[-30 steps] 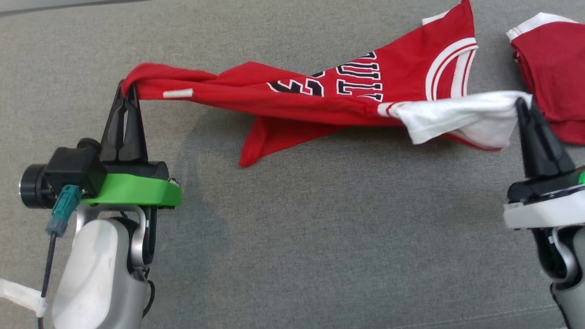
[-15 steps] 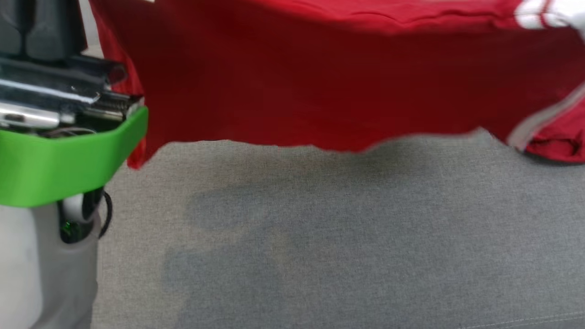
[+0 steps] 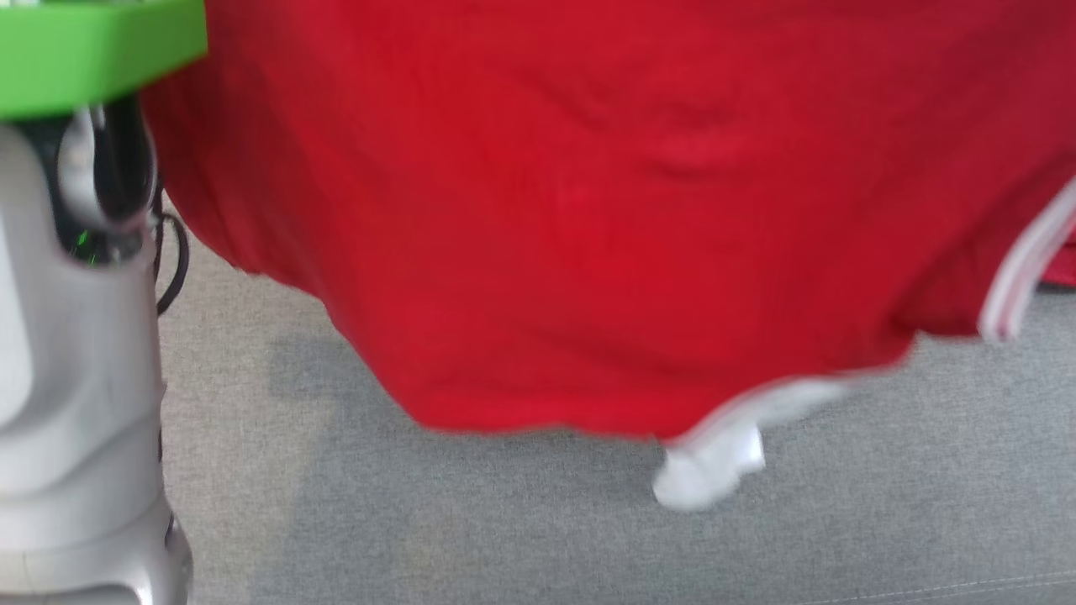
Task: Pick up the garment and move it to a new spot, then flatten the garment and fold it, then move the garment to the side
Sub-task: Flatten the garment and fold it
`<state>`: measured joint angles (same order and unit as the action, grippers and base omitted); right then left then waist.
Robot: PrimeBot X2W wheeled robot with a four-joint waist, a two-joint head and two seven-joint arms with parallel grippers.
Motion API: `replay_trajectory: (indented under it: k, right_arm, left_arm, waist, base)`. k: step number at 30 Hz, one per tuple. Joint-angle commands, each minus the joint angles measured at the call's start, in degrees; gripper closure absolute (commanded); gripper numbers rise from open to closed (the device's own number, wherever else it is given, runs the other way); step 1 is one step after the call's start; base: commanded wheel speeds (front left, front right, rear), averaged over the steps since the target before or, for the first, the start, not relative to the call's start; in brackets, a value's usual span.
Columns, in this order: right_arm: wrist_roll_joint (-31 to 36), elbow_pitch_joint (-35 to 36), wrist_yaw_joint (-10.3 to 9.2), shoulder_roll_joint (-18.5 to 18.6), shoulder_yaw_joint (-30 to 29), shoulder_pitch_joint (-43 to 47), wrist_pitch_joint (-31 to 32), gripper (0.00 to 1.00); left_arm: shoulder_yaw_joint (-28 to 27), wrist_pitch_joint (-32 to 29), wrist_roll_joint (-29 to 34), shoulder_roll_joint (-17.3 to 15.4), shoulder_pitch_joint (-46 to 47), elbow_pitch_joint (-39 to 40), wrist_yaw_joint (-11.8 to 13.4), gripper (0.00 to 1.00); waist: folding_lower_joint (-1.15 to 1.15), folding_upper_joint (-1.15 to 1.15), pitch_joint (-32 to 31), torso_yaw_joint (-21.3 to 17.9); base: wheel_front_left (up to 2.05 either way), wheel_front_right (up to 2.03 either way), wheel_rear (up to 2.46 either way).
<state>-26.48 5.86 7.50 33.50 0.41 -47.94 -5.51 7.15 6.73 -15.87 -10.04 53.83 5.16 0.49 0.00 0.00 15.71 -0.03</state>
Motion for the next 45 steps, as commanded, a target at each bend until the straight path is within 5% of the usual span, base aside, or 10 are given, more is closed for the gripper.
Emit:
replay_trajectory:
  k: [1,14,24,32,45]
  right_arm:
    - [-0.49,-2.5,-0.01,-0.21,1.57,-2.99,-1.11,1.0]
    - [-4.48,-34.44,0.0,-8.41,17.52,-26.42,-8.42,1.0]
    - [-11.14,-51.07,-0.01,-16.43,27.55,-16.35,-9.76,1.0]
    - [-15.2,-46.83,-0.01,-19.79,21.82,0.94,-9.74,1.0]
    - [-9.04,-22.49,-0.03,-19.25,11.32,33.96,-9.75,1.0]
  left_arm:
    - [-0.22,1.95,-0.56,0.6,2.35,-3.46,-0.49,1.0]
    - [-0.59,8.46,1.67,0.87,19.48,-40.78,-3.53,1.0]
    - [-5.87,8.41,-3.27,4.15,8.33,-62.65,-2.84,1.0]
    - [-8.81,8.42,-3.92,4.31,-3.26,-64.82,-4.3,1.0]
    - [-12.11,8.42,0.55,5.34,-30.48,-41.06,-5.18,1.0]
  waist:
    - [0.0,0.0,1.96,-0.04]
    - [0.0,0.0,5.33,-1.37]
    - [0.0,0.0,9.01,-2.39]
    - [0.0,0.0,9.03,-3.88]
    - [0.0,0.0,0.9,-2.61]
  base:
    - [0.0,0.0,0.0]
    - [0.0,0.0,0.0]
    - [0.0,0.0,0.0]
    - [0.0,0.0,0.0]
    - [0.0,0.0,0.0]
